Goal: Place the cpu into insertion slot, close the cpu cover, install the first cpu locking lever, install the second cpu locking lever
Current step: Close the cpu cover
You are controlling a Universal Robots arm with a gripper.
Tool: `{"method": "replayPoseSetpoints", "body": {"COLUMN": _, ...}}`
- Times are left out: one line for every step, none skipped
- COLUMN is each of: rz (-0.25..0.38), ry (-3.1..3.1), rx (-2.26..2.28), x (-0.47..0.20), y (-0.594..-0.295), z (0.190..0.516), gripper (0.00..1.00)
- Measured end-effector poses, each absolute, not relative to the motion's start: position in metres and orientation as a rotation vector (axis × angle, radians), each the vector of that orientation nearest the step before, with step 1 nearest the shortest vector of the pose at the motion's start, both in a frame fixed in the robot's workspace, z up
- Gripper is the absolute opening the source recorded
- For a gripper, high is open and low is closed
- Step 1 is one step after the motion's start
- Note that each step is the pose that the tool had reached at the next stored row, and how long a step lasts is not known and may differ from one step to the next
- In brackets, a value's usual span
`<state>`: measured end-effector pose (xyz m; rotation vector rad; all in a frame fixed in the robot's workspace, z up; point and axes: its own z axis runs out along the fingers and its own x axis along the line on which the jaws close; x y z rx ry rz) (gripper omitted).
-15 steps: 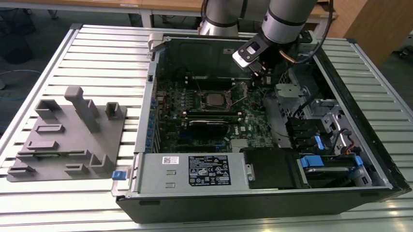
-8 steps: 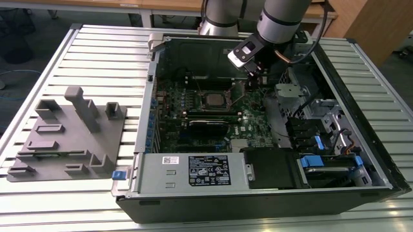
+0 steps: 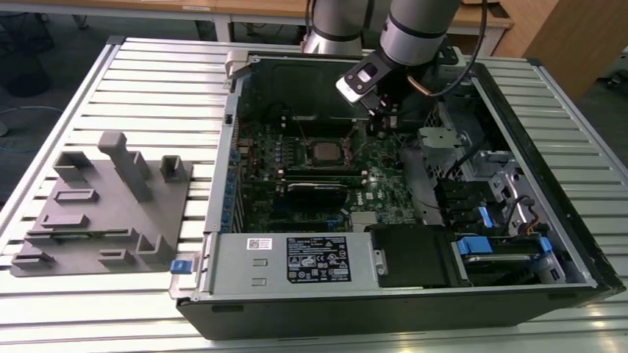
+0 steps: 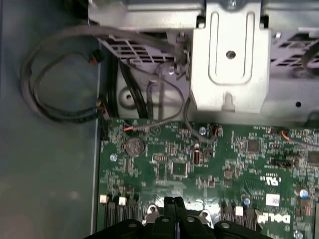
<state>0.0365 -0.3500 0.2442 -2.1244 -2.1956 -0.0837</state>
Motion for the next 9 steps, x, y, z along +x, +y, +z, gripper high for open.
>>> {"method": "replayPoseSetpoints", "body": {"rz": -0.084, "ry": -2.196, "rx": -2.125, "x": 0.035, "y": -0.350, "z": 0.244, "gripper": 0.11}}
{"method": "replayPoseSetpoints", "body": {"rz": -0.085, "ry": -2.196, "rx": -2.125, "x": 0.033, "y": -0.350, "z": 0.244, "gripper": 0.11}}
{"method": "replayPoseSetpoints", "body": {"rz": -0.086, "ry": -2.197, "rx": -2.125, "x": 0.031, "y": -0.350, "z": 0.244, "gripper": 0.11}}
{"method": "replayPoseSetpoints", "body": {"rz": -0.086, "ry": -2.197, "rx": -2.125, "x": 0.029, "y": -0.350, "z": 0.244, "gripper": 0.11}}
{"method": "replayPoseSetpoints", "body": {"rz": -0.087, "ry": -2.197, "rx": -2.126, "x": 0.027, "y": -0.350, "z": 0.244, "gripper": 0.11}}
{"method": "replayPoseSetpoints", "body": {"rz": -0.088, "ry": -2.198, "rx": -2.126, "x": 0.024, "y": -0.350, "z": 0.244, "gripper": 0.11}}
{"method": "replayPoseSetpoints", "body": {"rz": -0.089, "ry": -2.198, "rx": -2.126, "x": 0.022, "y": -0.350, "z": 0.244, "gripper": 0.11}}
{"method": "replayPoseSetpoints", "body": {"rz": -0.089, "ry": -2.198, "rx": -2.126, "x": 0.020, "y": -0.350, "z": 0.244, "gripper": 0.11}}
{"method": "replayPoseSetpoints", "body": {"rz": -0.090, "ry": -2.199, "rx": -2.127, "x": 0.018, "y": -0.350, "z": 0.244, "gripper": 0.11}}
